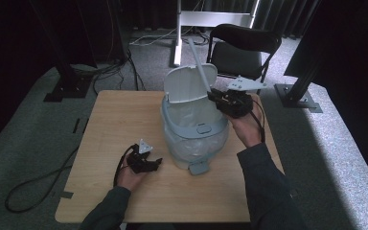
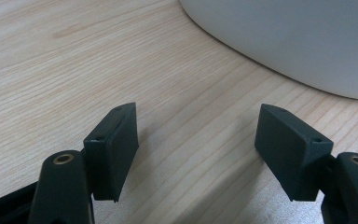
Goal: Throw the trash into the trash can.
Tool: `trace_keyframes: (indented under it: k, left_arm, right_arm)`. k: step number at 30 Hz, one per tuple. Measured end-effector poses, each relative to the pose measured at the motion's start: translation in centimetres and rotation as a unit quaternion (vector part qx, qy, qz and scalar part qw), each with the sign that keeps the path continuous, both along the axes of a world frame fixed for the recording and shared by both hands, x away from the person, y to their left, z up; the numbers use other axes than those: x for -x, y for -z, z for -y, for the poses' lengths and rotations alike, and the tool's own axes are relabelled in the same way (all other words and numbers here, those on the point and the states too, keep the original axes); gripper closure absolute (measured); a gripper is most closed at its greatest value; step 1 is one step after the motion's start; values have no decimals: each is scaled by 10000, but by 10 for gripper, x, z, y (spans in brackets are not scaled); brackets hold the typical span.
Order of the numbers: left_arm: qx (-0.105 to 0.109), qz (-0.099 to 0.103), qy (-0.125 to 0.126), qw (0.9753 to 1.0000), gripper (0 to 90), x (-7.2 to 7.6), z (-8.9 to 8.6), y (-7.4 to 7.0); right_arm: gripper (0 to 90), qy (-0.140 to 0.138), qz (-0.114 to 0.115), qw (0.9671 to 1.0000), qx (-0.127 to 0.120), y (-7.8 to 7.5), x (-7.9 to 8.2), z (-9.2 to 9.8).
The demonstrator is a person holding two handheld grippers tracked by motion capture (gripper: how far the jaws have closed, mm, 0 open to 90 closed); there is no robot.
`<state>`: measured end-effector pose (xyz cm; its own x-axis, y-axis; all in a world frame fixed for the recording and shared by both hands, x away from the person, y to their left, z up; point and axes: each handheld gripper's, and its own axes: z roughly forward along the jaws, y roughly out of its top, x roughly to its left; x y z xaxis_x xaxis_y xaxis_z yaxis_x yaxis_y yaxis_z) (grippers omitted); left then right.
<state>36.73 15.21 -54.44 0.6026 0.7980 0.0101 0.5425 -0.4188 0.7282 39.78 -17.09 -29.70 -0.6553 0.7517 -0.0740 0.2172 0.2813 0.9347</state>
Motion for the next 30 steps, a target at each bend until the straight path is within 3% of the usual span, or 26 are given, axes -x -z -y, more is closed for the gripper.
trace_keyframes:
  k: [2,4,7,17,30]
  left_arm:
    - [0,-1,-1,10000,302,0,0,0]
    - [-4,1,-2,10000,302,0,0,0]
    - [-2,0,0,10000,302,0,0,0]
    - [0,0,0,10000,302,0,0,0]
    - [2,0,0,10000,302,0,0,0]
  right_arm:
    - [762,-3,6,10000,-1,0,0,-1]
    - [635,-32,42,10000,-37,0,0,-1]
    - [605,-38,49,9999,-129,-2,1,2]
    - [618,79,13,9997,-250,-5,-2,15]
    - [632,201,-48,9996,-168,-5,-7,17]
